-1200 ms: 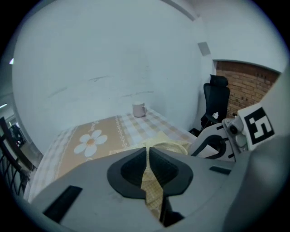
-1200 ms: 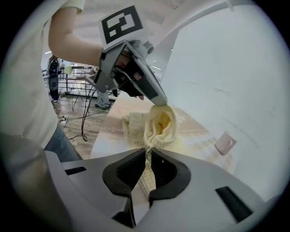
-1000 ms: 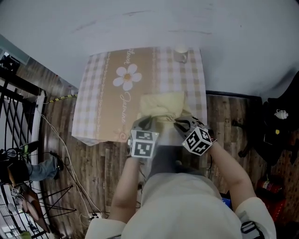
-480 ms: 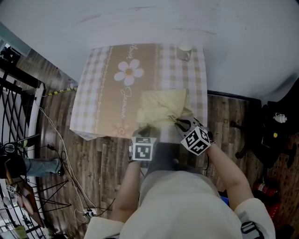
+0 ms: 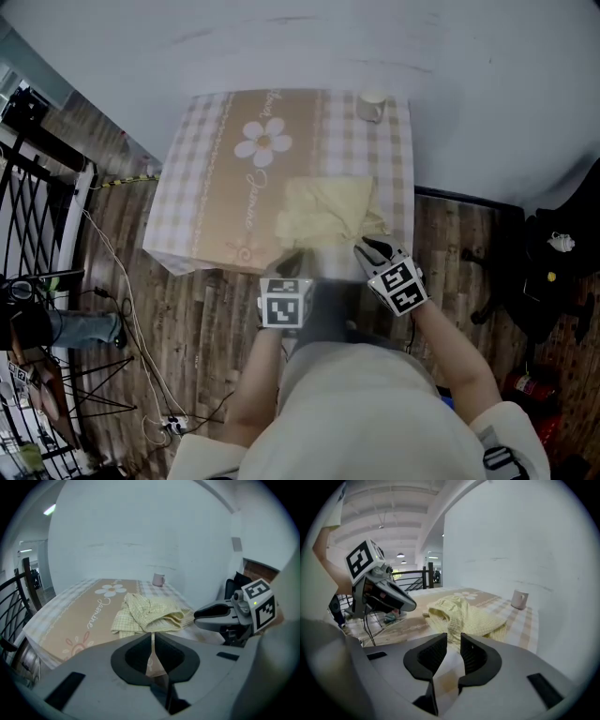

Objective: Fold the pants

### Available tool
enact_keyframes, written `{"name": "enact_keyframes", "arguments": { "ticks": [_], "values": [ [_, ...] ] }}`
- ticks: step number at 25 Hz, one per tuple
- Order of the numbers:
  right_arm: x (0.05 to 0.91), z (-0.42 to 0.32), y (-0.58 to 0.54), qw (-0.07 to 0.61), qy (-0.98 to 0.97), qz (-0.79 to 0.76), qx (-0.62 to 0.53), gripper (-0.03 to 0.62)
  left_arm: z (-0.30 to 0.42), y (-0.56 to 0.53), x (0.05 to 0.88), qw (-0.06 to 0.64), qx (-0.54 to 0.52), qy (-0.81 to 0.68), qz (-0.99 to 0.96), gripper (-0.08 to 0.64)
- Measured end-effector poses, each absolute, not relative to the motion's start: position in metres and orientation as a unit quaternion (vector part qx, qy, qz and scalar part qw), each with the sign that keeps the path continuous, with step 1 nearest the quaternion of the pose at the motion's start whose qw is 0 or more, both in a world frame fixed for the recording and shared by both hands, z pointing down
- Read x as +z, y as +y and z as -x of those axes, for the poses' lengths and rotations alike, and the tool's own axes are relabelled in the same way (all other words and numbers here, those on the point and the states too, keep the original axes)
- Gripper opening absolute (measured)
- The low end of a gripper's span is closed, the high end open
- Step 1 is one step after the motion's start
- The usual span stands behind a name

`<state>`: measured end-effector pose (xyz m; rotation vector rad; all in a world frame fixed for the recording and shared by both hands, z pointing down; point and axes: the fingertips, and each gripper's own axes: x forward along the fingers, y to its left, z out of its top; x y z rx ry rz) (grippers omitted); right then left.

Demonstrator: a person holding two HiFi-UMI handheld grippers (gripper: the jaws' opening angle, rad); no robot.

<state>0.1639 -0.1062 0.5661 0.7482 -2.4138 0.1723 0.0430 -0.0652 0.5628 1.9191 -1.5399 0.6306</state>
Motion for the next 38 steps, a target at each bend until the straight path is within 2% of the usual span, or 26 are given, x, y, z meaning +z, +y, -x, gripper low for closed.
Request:
{"name": "enact_keyframes", "arguments": {
  "ticks": [4,7,14,25,38],
  "values": [
    [0.54,-0.173,-0.088,0.243,-0.916,-0.307,0.09,0.077,-0.047,-0.046,0.546,0.291,0.201,-0.593,-0.723,0.02],
    [0.522,-0.179,-0.072,0.206,-0.918,-0.32,0.109,0.051,-0.05,-0.03,0.534,0.29,0.176,-0.602,-0.723,0.02],
    [0.483,-0.185,-0.041,0.149,-0.926,-0.324,0.125,0.014,-0.06,-0.005,0.5,0.28,0.122,-0.609,-0.732,0.021],
    [0.464,-0.178,-0.003,0.135,-0.93,-0.318,0.121,0.002,-0.08,0.014,0.482,0.252,0.109,-0.587,-0.762,0.021],
    [0.453,-0.157,0.044,0.124,-0.932,-0.318,0.126,0.002,-0.046,0.068,0.475,0.258,0.107,-0.606,-0.745,0.021]
  ]
}}
